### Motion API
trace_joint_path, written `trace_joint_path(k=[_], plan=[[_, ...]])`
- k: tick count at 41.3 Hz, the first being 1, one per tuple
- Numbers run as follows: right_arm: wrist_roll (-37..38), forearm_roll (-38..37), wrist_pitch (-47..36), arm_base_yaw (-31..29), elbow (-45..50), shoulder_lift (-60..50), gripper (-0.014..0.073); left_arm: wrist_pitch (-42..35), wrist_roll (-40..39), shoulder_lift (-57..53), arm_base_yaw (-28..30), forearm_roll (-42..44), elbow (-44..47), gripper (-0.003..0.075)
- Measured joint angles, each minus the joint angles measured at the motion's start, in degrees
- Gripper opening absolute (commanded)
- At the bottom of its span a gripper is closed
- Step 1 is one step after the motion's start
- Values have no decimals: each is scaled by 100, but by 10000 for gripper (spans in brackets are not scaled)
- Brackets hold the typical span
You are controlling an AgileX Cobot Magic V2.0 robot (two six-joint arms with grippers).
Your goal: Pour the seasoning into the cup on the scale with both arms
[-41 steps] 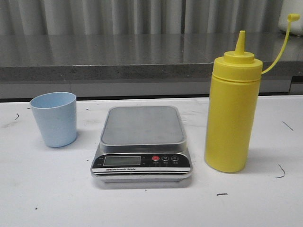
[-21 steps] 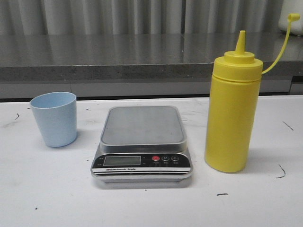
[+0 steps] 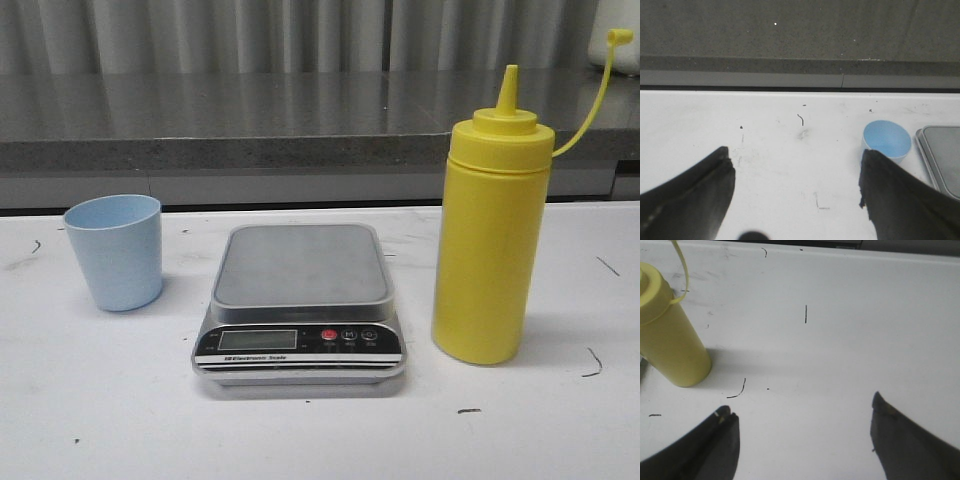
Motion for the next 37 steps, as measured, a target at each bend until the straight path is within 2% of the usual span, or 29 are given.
trace_joint_path(k=[6, 14, 26, 37], plan=[[0, 0, 4, 0, 0, 0, 581, 226, 256, 615, -76, -299, -349, 523], [0, 0, 17, 0, 0, 0, 581, 422, 513, 1734, -526, -547, -776, 523], [0, 0, 50, 0, 0, 0, 581, 591, 559, 3705, -1271, -450, -1672, 512], [0, 0, 48, 0, 0, 0, 581, 1121, 587, 5487, -1447, -201, -2760, 512]])
